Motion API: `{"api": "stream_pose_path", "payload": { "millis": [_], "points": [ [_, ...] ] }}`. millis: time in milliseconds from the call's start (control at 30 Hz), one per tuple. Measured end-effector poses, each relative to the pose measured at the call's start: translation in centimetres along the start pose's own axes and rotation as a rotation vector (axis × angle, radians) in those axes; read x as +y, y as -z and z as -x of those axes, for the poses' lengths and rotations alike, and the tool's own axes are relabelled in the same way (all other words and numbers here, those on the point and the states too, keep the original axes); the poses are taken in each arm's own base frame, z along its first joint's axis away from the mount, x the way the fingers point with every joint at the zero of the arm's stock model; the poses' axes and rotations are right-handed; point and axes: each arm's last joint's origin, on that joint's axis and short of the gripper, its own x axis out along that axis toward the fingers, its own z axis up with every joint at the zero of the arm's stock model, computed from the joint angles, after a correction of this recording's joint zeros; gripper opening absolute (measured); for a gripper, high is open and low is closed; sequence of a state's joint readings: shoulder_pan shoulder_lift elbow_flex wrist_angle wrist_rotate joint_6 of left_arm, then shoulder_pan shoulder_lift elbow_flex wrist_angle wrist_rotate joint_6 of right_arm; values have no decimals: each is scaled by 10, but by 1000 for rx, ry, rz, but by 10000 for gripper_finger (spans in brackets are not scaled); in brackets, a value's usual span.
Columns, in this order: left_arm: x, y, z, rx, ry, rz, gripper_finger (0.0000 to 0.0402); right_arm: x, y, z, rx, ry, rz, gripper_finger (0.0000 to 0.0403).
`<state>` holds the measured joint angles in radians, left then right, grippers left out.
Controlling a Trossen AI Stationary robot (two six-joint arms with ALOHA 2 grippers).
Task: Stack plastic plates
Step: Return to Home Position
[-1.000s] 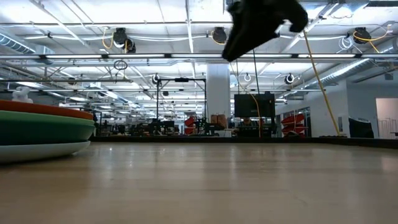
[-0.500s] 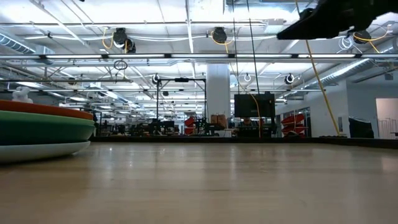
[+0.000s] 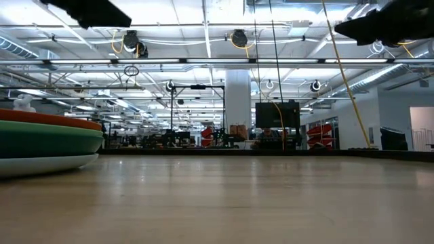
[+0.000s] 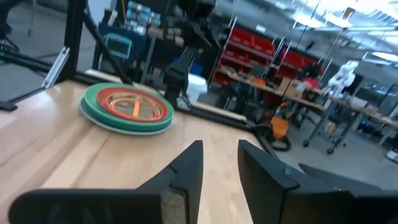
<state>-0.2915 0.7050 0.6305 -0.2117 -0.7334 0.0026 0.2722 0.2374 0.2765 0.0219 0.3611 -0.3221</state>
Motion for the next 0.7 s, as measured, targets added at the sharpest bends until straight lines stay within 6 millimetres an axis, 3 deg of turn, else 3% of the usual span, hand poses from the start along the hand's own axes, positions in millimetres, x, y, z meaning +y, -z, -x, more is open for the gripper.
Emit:
{"api": "stream_pose_path", "payload": {
  "millis": [267, 500, 700],
  "points": [
    [37, 37, 17, -66, -78, 134, 113, -1, 18, 17, -100, 37, -12, 91],
    [47, 80, 25, -132, -124, 253, 113, -2, 22, 16, -67, 80, 39, 70],
    [50, 103, 25, -170, -166, 325, 113, 0, 27, 13, -87, 64, 25, 45]
  ]
}}
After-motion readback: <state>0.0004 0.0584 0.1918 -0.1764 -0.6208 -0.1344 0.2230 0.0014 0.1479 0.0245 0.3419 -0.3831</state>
